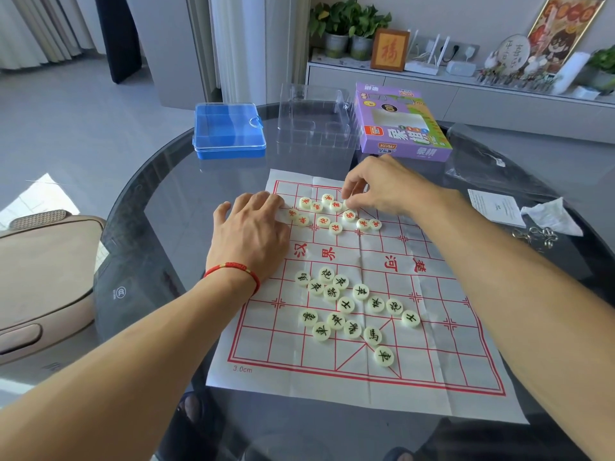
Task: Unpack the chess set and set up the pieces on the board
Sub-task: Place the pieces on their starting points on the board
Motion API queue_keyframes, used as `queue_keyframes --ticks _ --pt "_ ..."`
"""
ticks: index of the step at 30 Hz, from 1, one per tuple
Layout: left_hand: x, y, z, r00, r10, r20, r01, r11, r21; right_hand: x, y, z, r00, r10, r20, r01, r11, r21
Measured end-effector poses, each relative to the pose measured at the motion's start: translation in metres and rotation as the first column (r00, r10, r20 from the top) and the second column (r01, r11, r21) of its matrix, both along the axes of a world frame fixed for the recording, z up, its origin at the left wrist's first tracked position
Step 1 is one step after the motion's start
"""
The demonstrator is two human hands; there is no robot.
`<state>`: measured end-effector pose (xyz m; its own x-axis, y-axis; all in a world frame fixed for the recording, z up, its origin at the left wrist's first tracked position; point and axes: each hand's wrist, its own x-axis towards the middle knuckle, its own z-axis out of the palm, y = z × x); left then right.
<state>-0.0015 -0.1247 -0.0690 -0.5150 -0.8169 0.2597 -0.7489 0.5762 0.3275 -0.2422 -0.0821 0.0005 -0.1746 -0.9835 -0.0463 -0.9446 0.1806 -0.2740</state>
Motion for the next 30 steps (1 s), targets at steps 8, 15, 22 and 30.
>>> queue_keyframes --ticks 8,15,22,30 --pt "0.0 -0.002 -0.001 1.0 0.001 0.003 -0.001 1.0 -0.008 0.0 0.003 -0.002 0.997 0.003 -0.083 -0.002 1.0 0.015" --pt "0.0 -0.002 -0.002 1.0 -0.007 0.004 0.007 1.0 -0.013 -0.019 0.028 0.009 0.998 -0.035 -0.055 0.032 0.997 -0.071" --pt "0.0 -0.002 -0.001 1.0 -0.007 0.01 0.007 1.0 -0.001 -0.051 0.097 0.008 0.987 -0.158 -0.009 0.157 0.987 -0.037" --pt "0.001 -0.001 0.001 1.0 -0.009 0.016 0.009 1.0 -0.001 -0.058 0.102 -0.005 0.99 -0.138 -0.024 0.138 0.99 0.007"
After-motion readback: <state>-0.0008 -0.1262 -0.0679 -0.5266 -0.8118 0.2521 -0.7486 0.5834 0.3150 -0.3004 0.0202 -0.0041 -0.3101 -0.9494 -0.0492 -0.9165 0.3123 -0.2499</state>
